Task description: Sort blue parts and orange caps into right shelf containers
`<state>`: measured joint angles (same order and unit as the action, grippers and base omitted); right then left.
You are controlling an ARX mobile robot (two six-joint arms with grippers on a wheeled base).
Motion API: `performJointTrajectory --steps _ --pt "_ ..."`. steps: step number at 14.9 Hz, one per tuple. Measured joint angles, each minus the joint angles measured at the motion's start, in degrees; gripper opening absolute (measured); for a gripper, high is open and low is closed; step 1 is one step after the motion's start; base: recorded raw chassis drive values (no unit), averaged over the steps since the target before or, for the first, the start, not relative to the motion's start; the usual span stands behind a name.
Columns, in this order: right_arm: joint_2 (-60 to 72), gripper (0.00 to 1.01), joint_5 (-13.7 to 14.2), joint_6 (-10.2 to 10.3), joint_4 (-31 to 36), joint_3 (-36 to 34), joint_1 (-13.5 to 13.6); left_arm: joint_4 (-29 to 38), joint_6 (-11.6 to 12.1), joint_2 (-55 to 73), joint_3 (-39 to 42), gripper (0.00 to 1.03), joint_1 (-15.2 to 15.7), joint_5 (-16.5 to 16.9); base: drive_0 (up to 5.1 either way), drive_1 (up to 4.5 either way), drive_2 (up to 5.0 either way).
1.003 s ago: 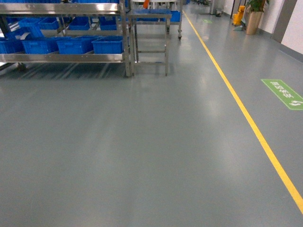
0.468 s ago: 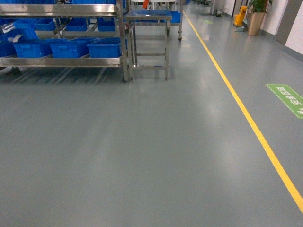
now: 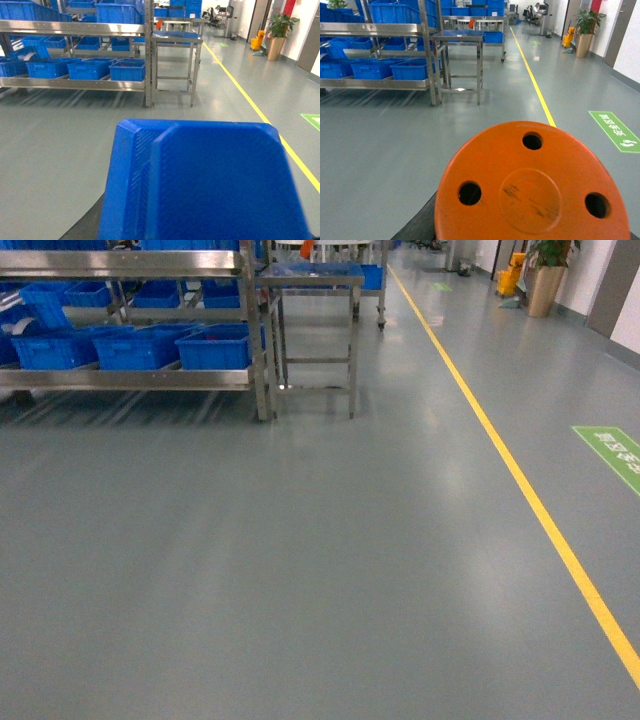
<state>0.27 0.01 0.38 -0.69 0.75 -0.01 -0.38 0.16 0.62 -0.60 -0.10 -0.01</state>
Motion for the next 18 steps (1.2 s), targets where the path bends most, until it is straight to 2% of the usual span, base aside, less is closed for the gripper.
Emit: performJointTrajectory --steps 18 --pt "0.00 0.44 -0.02 0.00 0.26 0.00 0.00 -0.09 -0.02 0.00 0.00 0.43 0.00 -0.04 0.0 4.24 -4.3"
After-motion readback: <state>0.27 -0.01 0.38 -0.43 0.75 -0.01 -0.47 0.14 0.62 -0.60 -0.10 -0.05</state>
